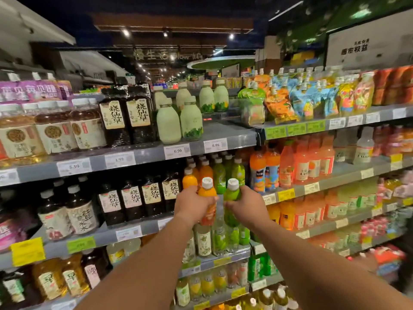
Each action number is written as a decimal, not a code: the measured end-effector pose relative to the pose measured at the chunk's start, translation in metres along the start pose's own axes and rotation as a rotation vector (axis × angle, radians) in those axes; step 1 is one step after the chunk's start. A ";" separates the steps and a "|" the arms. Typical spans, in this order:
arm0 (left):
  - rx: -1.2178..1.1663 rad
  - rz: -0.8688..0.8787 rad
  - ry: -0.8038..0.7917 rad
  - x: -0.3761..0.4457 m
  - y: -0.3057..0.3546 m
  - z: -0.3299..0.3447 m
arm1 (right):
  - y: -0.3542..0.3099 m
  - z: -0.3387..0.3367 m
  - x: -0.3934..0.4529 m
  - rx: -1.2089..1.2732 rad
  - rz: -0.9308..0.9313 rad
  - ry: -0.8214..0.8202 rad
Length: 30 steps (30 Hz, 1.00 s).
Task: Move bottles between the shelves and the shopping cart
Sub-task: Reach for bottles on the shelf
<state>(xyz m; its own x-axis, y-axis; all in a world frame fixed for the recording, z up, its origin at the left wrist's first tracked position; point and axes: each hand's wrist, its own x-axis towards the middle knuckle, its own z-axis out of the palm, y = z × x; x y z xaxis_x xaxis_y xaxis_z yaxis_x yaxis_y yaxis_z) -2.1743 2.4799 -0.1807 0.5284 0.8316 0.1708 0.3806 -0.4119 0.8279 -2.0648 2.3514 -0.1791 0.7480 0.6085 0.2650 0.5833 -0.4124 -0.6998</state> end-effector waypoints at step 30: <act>0.031 -0.299 0.164 0.123 -0.015 0.102 | 0.052 0.063 0.180 -0.089 -0.069 -0.249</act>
<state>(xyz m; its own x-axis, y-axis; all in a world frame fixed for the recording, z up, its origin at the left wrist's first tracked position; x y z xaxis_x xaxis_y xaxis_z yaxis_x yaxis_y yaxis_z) -2.0377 2.5508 -0.2268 0.2617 0.9651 0.0084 0.5246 -0.1496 0.8381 -1.9200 2.4819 -0.2095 0.6111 0.7806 0.1316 0.6641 -0.4150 -0.6219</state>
